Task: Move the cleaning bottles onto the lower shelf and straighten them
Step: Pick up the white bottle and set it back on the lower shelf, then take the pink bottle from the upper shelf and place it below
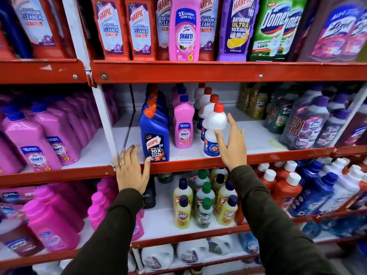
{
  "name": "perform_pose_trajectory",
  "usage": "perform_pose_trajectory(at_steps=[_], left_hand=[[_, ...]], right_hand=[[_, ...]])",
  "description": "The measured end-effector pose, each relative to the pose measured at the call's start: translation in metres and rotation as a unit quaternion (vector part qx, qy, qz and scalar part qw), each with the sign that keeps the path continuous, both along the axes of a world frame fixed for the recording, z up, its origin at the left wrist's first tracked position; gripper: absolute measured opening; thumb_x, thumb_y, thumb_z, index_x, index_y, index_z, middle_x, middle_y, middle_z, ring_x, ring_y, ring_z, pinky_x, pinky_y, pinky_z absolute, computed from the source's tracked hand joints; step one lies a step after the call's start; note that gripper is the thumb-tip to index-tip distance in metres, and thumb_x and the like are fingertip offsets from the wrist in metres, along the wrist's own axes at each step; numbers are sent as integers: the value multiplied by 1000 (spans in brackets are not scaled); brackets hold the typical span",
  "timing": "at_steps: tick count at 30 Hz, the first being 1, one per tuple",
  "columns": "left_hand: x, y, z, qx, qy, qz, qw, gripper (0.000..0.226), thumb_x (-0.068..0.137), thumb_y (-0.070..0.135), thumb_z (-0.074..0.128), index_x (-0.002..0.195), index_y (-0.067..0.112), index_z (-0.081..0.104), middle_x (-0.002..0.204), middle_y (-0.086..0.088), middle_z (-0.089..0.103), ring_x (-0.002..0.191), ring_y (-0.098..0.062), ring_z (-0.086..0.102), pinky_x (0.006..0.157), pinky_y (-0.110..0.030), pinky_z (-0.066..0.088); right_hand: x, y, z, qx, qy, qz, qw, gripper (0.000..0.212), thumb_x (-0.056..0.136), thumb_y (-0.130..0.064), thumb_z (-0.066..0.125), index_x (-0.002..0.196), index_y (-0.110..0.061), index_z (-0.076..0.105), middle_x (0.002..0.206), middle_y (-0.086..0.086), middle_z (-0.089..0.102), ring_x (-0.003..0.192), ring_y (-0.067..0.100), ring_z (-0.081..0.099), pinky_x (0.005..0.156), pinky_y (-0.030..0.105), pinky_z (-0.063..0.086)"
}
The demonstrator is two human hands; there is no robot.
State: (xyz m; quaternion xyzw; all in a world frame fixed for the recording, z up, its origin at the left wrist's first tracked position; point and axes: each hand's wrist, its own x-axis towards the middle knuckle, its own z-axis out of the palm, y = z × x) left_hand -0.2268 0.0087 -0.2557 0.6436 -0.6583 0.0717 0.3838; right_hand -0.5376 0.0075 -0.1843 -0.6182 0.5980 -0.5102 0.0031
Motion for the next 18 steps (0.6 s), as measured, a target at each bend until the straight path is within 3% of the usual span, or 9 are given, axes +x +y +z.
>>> perform_pose_trajectory(at_steps=[3,9,18], left_hand=[[-6,5,18,-32,1,-18,999,64,98,52,33,149,14,41,153,-12,48,151,-35,32,126,-59,17],[-19,9,68,-143,-16,-33,989,57,100,44,41,151,19,39,157,-8,42,154,-32,25,128,-53,12],[-38,-2,171,-252,-87,-52,962,55,102,45,42,153,23,38,164,-5,35,156,-30,22,128,-53,9]], right_hand=[[19,9,2,-53,74,-47,995,63,102,-46,43,157,-20,29,166,2,31,158,27,17,128,55,5],[58,16,32,-130,156,-45,978,60,102,-51,45,153,-20,37,167,7,28,159,32,13,127,59,3],[103,13,120,-220,140,-31,965,57,102,-43,50,153,-20,40,167,7,29,159,31,14,128,56,4]])
